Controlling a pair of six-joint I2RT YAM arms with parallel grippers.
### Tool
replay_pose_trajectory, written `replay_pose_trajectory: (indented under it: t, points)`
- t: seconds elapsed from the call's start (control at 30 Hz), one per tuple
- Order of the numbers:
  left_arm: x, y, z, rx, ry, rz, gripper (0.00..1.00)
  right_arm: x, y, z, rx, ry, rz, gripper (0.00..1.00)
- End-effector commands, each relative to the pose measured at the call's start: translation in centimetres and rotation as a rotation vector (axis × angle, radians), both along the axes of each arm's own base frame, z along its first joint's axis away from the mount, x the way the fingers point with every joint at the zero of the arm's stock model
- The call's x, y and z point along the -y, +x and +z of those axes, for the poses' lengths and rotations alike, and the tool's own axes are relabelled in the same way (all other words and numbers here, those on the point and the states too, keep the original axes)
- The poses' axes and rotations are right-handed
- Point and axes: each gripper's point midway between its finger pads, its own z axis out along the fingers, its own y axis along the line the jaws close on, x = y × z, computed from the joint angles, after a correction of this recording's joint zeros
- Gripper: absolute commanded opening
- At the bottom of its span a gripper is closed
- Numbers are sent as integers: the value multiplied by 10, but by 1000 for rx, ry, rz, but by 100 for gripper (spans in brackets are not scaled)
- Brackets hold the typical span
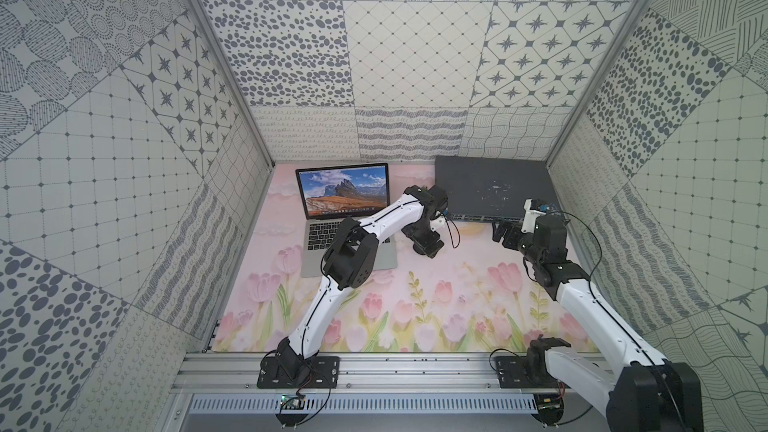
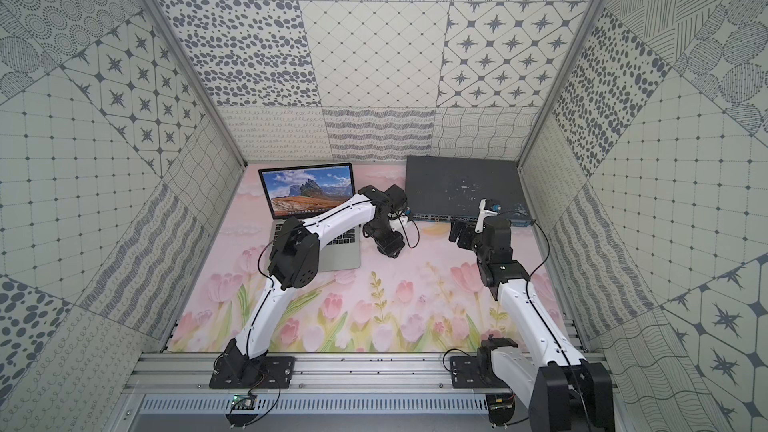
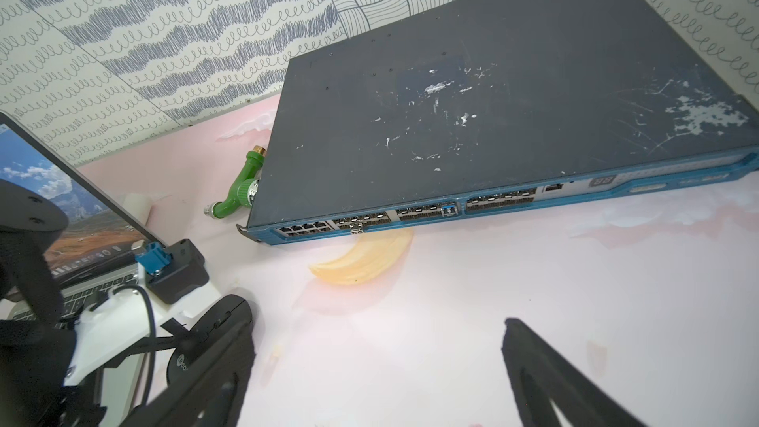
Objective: Remove the wireless mouse receiver from the laptop
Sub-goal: Pick up the mouse from the center of the board.
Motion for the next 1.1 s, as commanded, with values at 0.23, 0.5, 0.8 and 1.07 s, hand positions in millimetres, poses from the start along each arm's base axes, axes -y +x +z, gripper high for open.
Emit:
replay_pose_trajectory:
  t: [0.23, 0.5, 0.8, 1.07]
  points:
    - [-18, 13, -24, -11, 114, 78, 80, -7, 3, 2, 26, 35, 26, 97]
    - [-6, 13, -23, -17, 82, 86, 74, -11, 3, 1, 21, 50, 42, 97]
    - [7, 26, -23, 14, 56, 84, 73, -12, 2, 1, 23, 53, 48, 97]
    - [10, 33, -24, 56, 64, 63, 56, -12, 1, 2, 21, 54, 52, 97]
